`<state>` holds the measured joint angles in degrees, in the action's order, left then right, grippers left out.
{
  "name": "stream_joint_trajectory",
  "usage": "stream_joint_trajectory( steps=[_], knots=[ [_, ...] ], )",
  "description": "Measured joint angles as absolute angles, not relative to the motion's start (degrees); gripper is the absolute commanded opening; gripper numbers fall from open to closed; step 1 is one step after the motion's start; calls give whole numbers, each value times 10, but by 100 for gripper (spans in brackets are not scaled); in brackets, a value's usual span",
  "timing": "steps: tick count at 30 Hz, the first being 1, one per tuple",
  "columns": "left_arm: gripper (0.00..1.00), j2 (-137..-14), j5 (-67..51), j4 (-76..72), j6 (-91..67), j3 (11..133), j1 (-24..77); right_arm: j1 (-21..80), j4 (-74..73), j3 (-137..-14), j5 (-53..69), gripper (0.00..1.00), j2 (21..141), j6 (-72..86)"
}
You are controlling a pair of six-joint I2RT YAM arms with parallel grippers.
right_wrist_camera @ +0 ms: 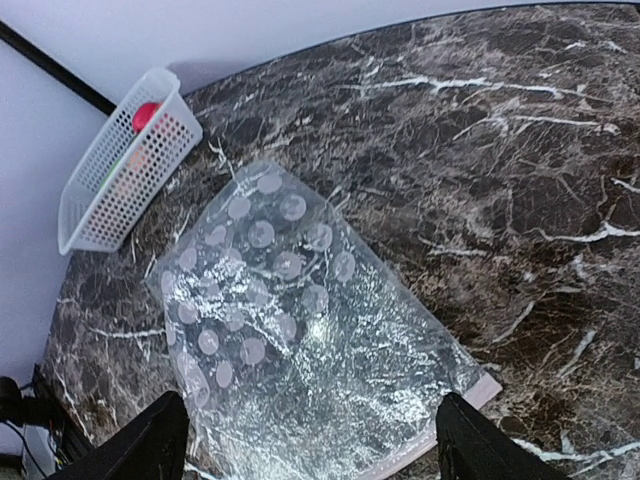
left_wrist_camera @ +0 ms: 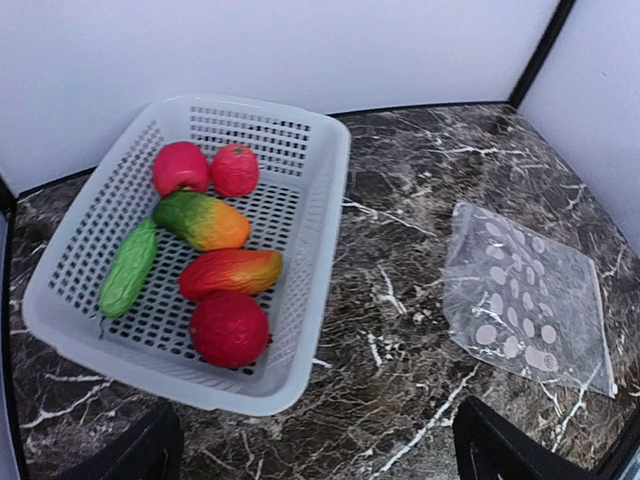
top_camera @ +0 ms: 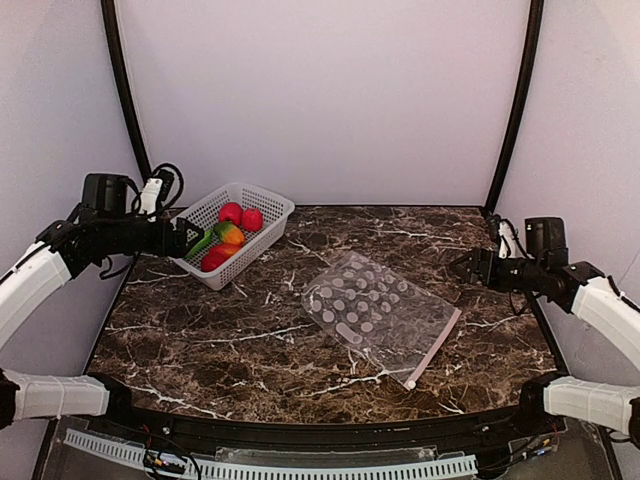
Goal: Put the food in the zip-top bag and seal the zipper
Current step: Pick up the zipper food storage bag from the center of the board.
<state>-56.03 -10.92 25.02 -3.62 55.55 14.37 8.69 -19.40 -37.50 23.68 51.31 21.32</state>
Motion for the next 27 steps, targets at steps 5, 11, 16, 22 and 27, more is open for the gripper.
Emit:
stream_joint_trajectory(
  steps=[5, 11, 16, 22, 27],
  knots=[
    [95, -649, -127, 215, -28, 618, 243, 146, -209, -366, 192, 74, 539, 245],
    [95, -731, -197, 149, -28, 657, 273, 177, -226, -356, 141, 70, 607, 269],
    [96, -724, -204, 138, -14, 634, 273, 188, -245, -356, 81, 61, 648, 288],
    [96, -688, -185, 136, 8, 616, 273, 188, -233, -359, 38, 58, 717, 287],
    [97, -679, -180, 134, 16, 616, 273, 187, -226, -394, 19, 55, 785, 258]
  ],
)
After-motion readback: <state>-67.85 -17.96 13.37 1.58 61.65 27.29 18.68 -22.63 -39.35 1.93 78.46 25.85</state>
